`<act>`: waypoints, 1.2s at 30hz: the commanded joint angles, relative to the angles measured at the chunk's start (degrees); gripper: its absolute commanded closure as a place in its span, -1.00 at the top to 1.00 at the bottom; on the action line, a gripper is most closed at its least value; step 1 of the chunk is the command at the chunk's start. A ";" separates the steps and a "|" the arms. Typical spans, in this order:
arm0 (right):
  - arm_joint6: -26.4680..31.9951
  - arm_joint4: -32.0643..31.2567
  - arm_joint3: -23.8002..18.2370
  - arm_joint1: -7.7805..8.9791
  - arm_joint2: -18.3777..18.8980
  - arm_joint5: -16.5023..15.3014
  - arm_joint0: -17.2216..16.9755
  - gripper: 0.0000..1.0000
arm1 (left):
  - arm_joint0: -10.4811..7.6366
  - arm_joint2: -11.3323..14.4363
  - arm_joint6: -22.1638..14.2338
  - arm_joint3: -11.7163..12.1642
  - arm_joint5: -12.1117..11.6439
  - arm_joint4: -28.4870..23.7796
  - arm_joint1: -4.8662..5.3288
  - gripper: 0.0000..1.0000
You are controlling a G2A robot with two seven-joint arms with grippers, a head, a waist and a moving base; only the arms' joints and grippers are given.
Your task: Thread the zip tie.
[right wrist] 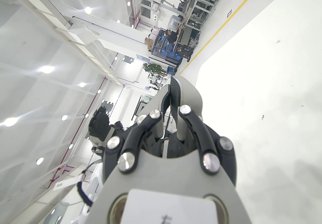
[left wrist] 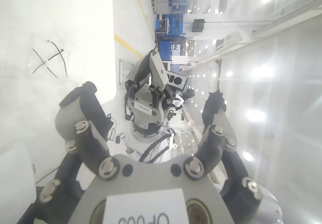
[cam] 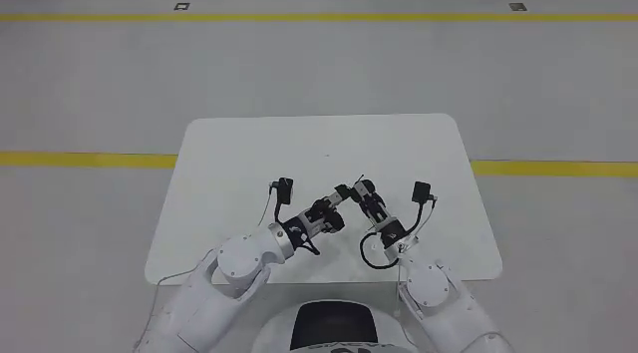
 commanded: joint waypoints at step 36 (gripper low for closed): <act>1.36 0.67 -1.22 0.38 0.13 0.00 -0.56 -1.00 | -1.12 1.05 1.41 2.71 -1.47 -3.35 0.09 -0.64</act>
